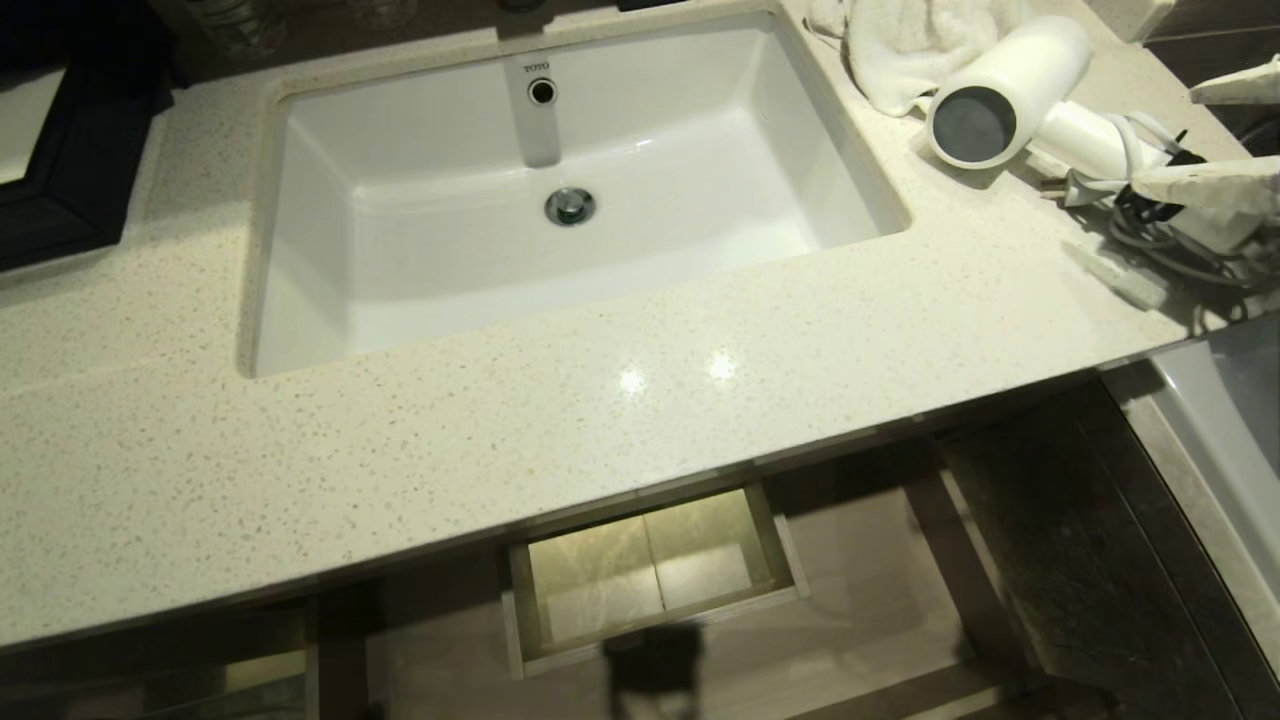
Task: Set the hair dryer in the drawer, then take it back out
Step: Place it on the countertop, then close the drawer
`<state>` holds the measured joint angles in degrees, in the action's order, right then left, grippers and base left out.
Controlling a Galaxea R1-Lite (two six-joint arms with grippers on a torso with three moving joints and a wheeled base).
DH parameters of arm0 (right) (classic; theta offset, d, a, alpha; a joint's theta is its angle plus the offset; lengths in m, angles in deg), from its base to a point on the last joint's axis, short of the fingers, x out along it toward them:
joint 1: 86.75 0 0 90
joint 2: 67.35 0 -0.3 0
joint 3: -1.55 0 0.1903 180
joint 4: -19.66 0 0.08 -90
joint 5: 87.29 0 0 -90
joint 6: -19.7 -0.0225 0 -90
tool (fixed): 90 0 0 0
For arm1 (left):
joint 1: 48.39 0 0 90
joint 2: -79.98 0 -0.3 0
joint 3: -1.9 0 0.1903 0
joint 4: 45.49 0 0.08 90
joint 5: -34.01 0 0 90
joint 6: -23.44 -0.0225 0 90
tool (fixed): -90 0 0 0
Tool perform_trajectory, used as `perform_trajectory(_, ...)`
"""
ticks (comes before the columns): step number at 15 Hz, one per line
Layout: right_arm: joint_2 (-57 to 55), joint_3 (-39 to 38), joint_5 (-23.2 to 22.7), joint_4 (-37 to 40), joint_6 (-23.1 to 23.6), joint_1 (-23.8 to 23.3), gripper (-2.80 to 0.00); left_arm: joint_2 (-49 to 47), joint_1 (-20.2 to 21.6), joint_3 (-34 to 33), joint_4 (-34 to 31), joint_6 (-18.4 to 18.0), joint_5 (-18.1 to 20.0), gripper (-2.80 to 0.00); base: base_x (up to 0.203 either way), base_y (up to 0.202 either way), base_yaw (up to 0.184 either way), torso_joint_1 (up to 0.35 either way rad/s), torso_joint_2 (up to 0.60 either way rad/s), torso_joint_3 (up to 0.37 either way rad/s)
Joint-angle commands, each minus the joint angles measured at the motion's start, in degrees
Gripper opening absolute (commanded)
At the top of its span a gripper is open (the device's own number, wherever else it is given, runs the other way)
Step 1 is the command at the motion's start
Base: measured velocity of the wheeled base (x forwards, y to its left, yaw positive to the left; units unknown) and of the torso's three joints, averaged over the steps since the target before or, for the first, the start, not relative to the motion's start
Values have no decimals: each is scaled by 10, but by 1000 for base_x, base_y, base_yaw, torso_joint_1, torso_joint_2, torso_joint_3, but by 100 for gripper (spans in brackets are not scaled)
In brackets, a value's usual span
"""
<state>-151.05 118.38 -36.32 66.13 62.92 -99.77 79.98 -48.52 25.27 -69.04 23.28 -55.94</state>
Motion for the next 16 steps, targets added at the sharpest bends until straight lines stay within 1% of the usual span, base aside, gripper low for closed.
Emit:
perform_trajectory(1,59,-44,-4,15,-9,-16,-280,0,0,-1,0,0,0,-280,0,0,0,0,0,0)
perform_trajectory(3,98,-69,9,35,-12,-21,-280,0,0,-1,0,0,0,-280,0,0,0,0,0,0)
perform_trajectory(5,135,-94,61,55,-16,-22,-280,0,0,-1,0,0,0,-280,0,0,0,0,0,0)
perform_trajectory(8,191,-132,149,56,-26,-21,-280,0,0,-1,0,0,0,-280,0,0,0,0,0,0)
perform_trajectory(10,218,-152,184,57,-28,-19,-280,0,0,0,0,0,0,-280,0,0,0,0,0,0)
perform_trajectory(13,251,-182,204,62,-30,-15,-280,0,0,-1,0,0,0,-280,0,0,0,-25,19,-8)
perform_trajectory(15,288,-220,209,53,-35,-4,-280,0,0,0,0,0,0,-280,0,0,0,-240,155,-101)
perform_trajectory(16,311,-244,210,46,-53,4,-280,0,0,-1,0,0,0,-280,0,0,0,-331,176,-136)
